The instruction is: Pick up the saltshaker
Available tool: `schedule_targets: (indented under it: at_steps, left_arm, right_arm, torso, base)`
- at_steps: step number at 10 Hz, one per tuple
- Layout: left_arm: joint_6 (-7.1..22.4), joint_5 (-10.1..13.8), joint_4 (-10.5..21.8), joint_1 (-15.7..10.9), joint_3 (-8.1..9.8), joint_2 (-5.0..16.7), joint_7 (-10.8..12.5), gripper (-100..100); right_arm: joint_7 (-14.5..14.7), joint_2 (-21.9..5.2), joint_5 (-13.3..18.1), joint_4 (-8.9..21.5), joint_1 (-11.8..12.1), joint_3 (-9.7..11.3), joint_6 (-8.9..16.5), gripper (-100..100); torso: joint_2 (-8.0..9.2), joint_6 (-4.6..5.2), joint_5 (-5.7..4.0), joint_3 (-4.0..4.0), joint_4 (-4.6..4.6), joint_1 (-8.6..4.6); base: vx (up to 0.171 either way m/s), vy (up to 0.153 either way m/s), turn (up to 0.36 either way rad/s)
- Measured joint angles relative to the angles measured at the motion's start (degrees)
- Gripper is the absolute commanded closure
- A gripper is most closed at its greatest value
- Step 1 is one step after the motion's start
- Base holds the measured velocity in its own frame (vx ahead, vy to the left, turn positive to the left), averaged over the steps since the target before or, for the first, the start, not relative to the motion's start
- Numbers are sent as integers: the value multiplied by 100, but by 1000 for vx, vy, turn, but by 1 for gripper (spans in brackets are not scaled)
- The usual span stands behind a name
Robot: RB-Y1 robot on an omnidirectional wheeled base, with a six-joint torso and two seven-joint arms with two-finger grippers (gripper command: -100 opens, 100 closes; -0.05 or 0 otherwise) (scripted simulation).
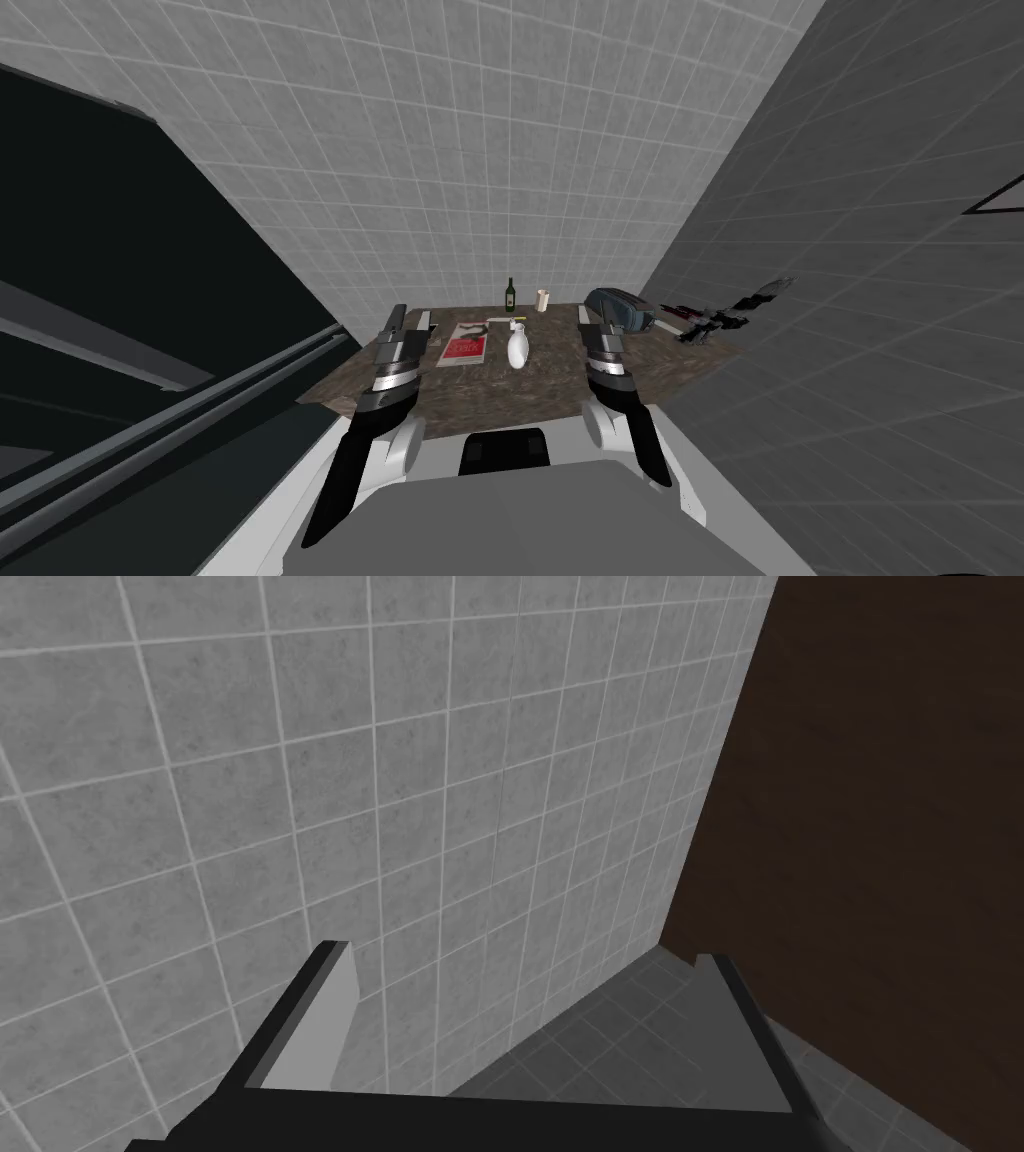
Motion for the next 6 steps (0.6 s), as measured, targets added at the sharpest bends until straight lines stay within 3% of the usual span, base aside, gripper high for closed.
schedule_targets:
  at_steps: [6]
  left_arm:
    - [0,0,0,-1,0,0,0,0]
  right_arm:
    - [-866,-365,-471,620,-538,-258,179,-100]
  torso:
    - [21,-1,-5,12,5,-22]
  base:
    - [-56,-49,169]
